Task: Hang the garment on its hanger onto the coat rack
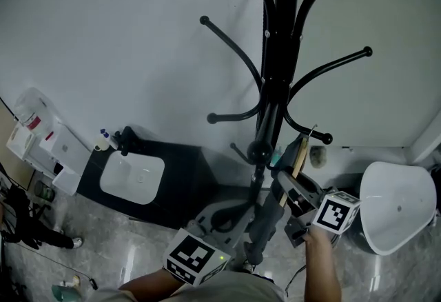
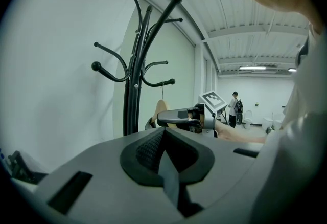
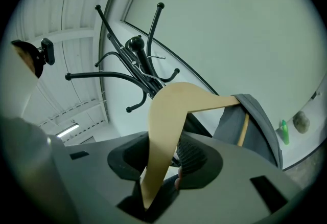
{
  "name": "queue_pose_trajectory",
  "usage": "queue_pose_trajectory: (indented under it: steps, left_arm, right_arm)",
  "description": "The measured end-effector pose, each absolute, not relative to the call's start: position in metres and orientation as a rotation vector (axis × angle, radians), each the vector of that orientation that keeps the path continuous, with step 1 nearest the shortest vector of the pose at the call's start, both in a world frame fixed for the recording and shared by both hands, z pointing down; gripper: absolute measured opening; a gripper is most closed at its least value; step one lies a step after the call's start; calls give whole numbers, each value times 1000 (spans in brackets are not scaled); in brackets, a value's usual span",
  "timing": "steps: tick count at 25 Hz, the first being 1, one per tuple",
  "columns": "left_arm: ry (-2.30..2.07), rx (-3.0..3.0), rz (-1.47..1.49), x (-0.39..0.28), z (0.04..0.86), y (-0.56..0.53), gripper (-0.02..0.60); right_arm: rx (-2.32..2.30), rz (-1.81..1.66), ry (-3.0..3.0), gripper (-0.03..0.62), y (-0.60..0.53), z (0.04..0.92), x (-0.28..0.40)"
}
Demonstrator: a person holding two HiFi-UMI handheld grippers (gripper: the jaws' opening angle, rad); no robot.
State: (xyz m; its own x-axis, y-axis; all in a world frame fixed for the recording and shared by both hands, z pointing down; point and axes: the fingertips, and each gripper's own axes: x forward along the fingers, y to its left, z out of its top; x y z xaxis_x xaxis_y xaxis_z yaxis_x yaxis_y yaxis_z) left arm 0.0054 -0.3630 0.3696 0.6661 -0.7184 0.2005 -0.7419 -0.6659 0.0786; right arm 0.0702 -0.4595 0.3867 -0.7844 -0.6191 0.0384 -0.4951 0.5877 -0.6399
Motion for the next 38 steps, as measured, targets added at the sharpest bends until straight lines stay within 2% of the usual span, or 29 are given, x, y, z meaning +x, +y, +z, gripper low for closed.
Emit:
queue_pose_trajectory:
  steps: [11,14,25,29,34,38]
  left_arm:
    - [-1055,2768,222,2,375,-379,6]
    - [-1014,2784,216,7,374,-377,6]
    - [-911,2817,200,27,374,-366,6]
    - [-882,2829,190,33,373,-362,6]
    - [-868,2838,190,35,372,-360,6]
    - [-879,2843,190,34,372,-364,6]
  right_arm:
    - [-1014,-949,2622,165,-472,403,48]
    - [-1073,-948,2605,190,-466,407,56]
    - [-1277,-823,2441,187,-429,391,107]
    - [-1272,-770,2491,141,-410,382,101]
    - [-1281,-708,2610,43,-384,379,85]
    - [-1295,-645,2673,17,-375,379,76]
